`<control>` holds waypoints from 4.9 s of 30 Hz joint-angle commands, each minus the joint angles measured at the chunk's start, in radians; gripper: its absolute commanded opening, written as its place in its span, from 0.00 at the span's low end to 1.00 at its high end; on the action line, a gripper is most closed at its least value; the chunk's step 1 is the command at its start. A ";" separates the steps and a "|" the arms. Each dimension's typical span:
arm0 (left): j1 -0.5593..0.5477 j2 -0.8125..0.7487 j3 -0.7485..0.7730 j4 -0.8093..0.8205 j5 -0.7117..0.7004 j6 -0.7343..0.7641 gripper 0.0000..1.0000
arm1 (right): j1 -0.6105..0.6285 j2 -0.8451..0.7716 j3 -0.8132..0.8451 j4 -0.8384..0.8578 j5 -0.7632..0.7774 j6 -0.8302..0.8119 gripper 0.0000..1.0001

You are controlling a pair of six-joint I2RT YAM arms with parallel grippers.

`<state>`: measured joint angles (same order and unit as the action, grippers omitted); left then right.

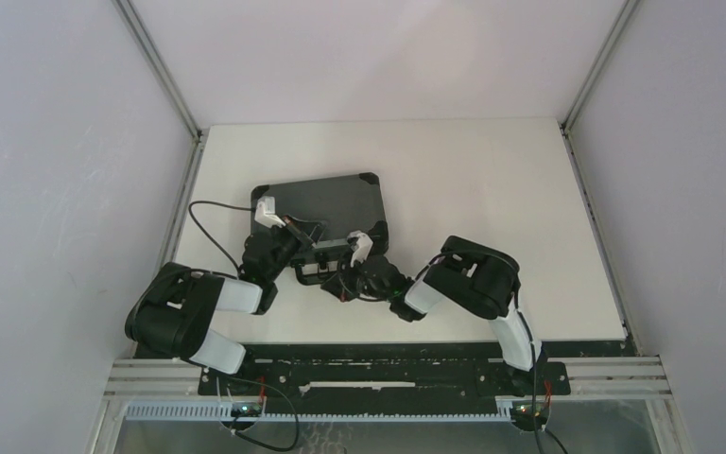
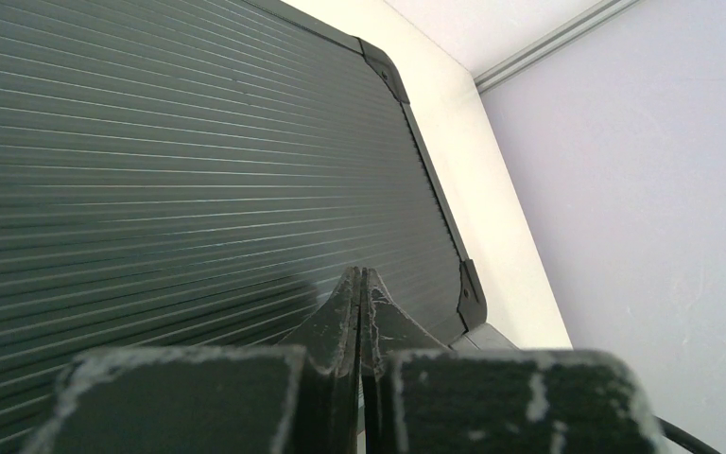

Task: Pack up texas hold em set

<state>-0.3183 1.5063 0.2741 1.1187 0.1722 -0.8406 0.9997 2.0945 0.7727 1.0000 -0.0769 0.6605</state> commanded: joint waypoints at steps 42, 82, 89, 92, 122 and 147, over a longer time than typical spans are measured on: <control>0.014 -0.370 0.305 -0.714 -0.039 0.163 0.00 | -0.180 -0.005 0.183 -0.083 0.003 -0.111 0.00; 0.115 0.336 0.073 -0.114 0.104 -0.054 0.00 | -0.061 -0.059 0.152 -0.110 0.004 -0.120 0.00; 0.115 0.333 0.071 -0.115 0.101 -0.049 0.00 | -0.036 -0.069 0.118 -0.093 0.000 -0.110 0.00; 0.115 0.334 0.071 -0.115 0.101 -0.048 0.00 | -0.047 -0.057 0.121 -0.092 0.017 -0.124 0.00; 0.124 0.356 0.057 -0.068 0.111 -0.063 0.00 | -0.070 0.047 0.147 -0.055 0.074 0.079 0.00; 0.131 0.412 0.063 -0.050 0.114 -0.064 0.00 | -0.280 0.102 0.509 -0.231 -0.089 -0.044 0.00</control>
<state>-0.2146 1.8252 0.3889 1.4094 0.3672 -1.0019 0.8417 2.1654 1.1187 0.7444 -0.1814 0.6365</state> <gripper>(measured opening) 0.003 0.003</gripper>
